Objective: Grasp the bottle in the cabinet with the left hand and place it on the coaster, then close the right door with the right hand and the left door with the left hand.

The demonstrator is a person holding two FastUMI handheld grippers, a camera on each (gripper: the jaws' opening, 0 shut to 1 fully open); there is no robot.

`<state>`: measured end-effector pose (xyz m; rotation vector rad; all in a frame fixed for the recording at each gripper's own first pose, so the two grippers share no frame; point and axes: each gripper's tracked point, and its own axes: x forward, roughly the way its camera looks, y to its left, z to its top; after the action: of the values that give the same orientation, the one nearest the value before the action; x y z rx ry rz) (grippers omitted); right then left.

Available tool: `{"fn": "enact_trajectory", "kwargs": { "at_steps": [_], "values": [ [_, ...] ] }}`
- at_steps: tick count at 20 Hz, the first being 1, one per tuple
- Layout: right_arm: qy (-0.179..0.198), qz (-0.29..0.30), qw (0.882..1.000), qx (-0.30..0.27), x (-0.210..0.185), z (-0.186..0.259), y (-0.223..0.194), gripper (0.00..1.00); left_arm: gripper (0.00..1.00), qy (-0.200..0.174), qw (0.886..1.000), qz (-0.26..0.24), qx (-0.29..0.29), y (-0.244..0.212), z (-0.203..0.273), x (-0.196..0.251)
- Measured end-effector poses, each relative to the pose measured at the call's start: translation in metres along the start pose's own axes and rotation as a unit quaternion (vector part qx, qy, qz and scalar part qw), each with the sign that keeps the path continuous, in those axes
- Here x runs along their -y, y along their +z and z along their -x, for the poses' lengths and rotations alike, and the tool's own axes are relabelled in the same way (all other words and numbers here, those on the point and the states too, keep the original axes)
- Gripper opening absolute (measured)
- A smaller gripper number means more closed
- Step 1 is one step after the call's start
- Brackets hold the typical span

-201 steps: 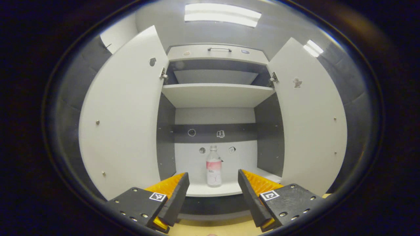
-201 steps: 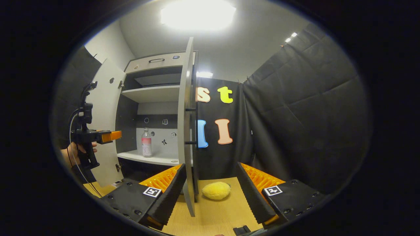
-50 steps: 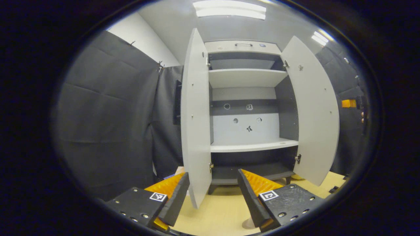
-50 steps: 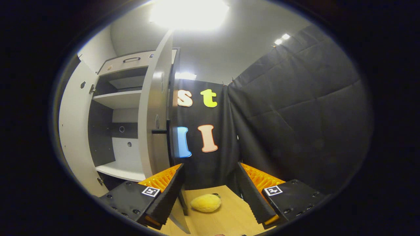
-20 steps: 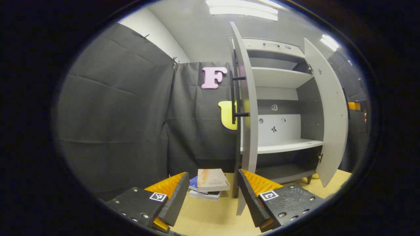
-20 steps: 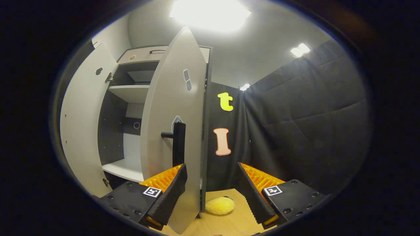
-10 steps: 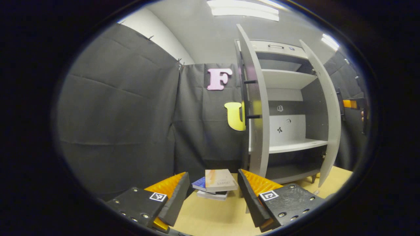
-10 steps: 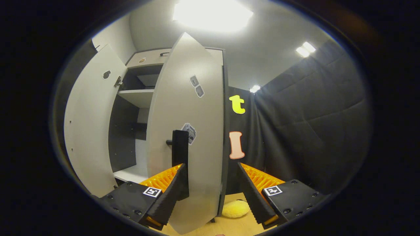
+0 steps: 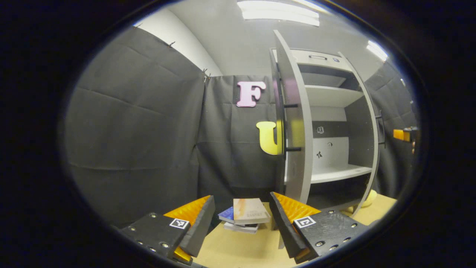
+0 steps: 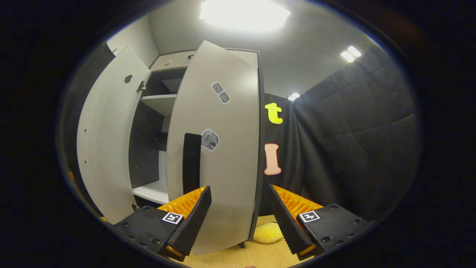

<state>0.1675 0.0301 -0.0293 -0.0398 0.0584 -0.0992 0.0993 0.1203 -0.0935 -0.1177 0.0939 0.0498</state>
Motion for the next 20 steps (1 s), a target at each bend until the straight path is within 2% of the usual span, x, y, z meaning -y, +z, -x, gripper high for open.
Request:
{"fn": "enact_trajectory", "kwargs": {
  "at_steps": [1,2,3,6,7,8,9,13,18,19,20],
  "values": [
    [-0.002,0.002,1.000,-0.004,0.005,0.005,-0.005,0.97,0.87,0.001,1.000,0.004,0.005,0.010,-0.006,0.000],
    [-0.006,0.004,1.000,-0.009,0.010,0.010,-0.011,0.97,0.94,0.003,1.000,0.006,0.011,0.019,-0.012,-0.002],
    [-0.008,0.005,1.000,-0.014,0.015,0.015,-0.018,0.97,0.86,0.006,1.000,0.003,0.017,0.029,-0.020,-0.003],
    [-0.017,0.002,0.999,-0.032,0.030,0.025,-0.034,0.97,0.86,0.011,0.999,-0.007,0.035,0.055,-0.038,-0.006],
    [-0.020,-0.002,0.999,-0.037,0.034,0.027,-0.038,0.97,0.93,0.014,0.999,-0.014,0.037,0.062,-0.043,-0.006],
    [-0.023,-0.009,0.999,-0.040,0.039,0.031,-0.042,0.97,0.86,0.019,0.999,-0.020,0.038,0.067,-0.048,-0.009],
    [-0.024,-0.016,0.999,-0.041,0.041,0.034,-0.044,0.97,0.93,0.025,0.999,-0.022,0.038,0.072,-0.054,-0.011],
    [-0.035,-0.021,0.998,-0.047,0.055,0.045,-0.053,0.97,0.94,0.024,0.999,-0.013,0.024,0.080,-0.080,-0.004],
    [-0.045,-0.009,0.998,-0.050,0.076,0.054,-0.057,0.97,0.94,0.018,0.999,-0.009,0.036,0.092,-0.094,0.023],
    [-0.047,-0.009,0.998,-0.049,0.081,0.056,-0.057,0.97,0.79,0.024,0.999,-0.016,0.038,0.094,-0.091,0.024],
    [-0.049,-0.009,0.998,-0.048,0.085,0.058,-0.057,0.97,0.93,0.026,0.999,-0.025,0.040,0.095,-0.093,0.024]
  ]
}}
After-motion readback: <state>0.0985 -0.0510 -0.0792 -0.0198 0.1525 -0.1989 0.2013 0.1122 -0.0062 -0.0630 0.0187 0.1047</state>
